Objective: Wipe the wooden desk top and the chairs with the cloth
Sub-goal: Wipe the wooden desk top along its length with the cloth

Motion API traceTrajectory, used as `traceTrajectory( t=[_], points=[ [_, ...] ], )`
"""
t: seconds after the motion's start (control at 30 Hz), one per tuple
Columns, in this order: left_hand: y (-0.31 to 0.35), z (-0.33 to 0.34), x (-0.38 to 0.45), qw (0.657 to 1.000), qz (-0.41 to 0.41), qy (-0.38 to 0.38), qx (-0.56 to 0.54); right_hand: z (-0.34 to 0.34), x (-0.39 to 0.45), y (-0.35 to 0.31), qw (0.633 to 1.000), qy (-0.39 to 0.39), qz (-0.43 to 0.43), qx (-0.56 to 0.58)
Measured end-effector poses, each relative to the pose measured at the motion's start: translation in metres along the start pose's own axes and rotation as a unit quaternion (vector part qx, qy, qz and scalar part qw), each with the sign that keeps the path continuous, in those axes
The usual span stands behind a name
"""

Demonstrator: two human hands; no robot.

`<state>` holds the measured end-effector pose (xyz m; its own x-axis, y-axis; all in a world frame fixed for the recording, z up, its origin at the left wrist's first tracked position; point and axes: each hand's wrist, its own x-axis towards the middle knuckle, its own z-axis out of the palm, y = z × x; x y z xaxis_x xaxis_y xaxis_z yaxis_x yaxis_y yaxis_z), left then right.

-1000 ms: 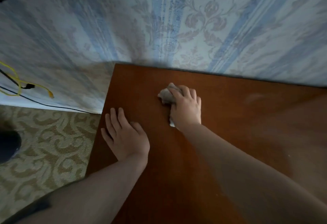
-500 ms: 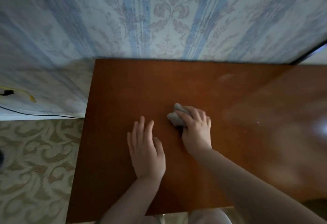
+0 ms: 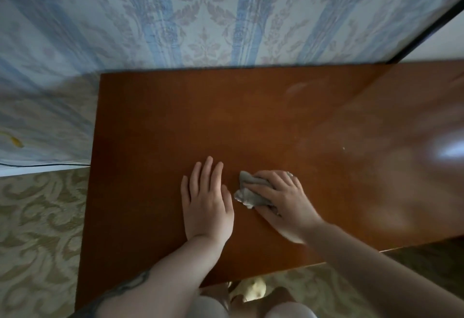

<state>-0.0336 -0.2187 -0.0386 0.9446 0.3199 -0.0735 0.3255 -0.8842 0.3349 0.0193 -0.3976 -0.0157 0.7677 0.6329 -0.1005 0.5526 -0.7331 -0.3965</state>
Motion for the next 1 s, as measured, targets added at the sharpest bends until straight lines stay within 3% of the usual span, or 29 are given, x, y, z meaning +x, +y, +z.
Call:
traceTrajectory(
  t=[0.07,0.13,0.2,0.3,0.43,0.57,0.63,0.7,0.73,0.8,0.87,0.93,0.97,1.0],
  points=[
    [0.001,0.001,0.001,1.000,-0.002,0.002,0.007,-0.012,-0.008,0.030,0.998,0.006,-0.017,-0.054],
    [0.001,0.001,0.002,1.000,-0.004,0.002,0.013,-0.009,-0.018,0.044,0.989,0.096,0.106,-0.038],
    [0.001,0.000,0.002,1.000,-0.005,0.001,0.016,0.012,-0.029,0.023,0.950,0.184,0.252,-0.016],
    [0.001,0.000,0.001,1.000,-0.010,0.008,-0.004,0.046,-0.035,-0.043,0.912,0.247,0.326,0.015],
    [-0.002,-0.001,0.000,0.996,-0.010,0.033,-0.081,0.063,-0.039,-0.100,0.960,0.203,0.188,0.046],
    [-0.006,-0.003,0.000,0.993,-0.007,0.032,-0.116,0.033,-0.048,-0.026,0.994,0.101,-0.003,-0.042],
    [-0.009,-0.002,-0.001,0.990,-0.002,0.032,-0.140,0.032,-0.058,-0.003,0.977,0.178,0.116,-0.009],
    [-0.010,-0.003,0.000,0.987,0.007,0.028,-0.161,0.048,-0.063,-0.029,0.909,0.265,0.318,0.039],
    [-0.010,-0.004,0.001,0.985,0.012,0.022,-0.171,0.059,-0.062,-0.054,0.891,0.276,0.357,0.053],
    [-0.010,-0.007,0.001,0.982,0.017,0.012,-0.186,0.073,-0.056,-0.103,0.919,0.260,0.292,0.060],
    [-0.012,-0.010,0.001,0.981,0.022,-0.004,-0.192,0.079,-0.054,-0.122,0.967,0.210,0.138,0.044],
    [-0.015,-0.011,0.001,0.980,0.031,-0.022,-0.193,0.062,-0.048,-0.097,0.988,0.152,-0.002,-0.007],
    [-0.016,-0.010,-0.001,0.982,0.032,-0.027,-0.184,0.056,-0.046,-0.077,0.988,0.144,-0.039,-0.045],
    [-0.015,-0.008,-0.004,0.985,0.022,-0.021,-0.168,0.051,-0.048,-0.055,0.985,0.160,-0.017,-0.056]
  ],
)
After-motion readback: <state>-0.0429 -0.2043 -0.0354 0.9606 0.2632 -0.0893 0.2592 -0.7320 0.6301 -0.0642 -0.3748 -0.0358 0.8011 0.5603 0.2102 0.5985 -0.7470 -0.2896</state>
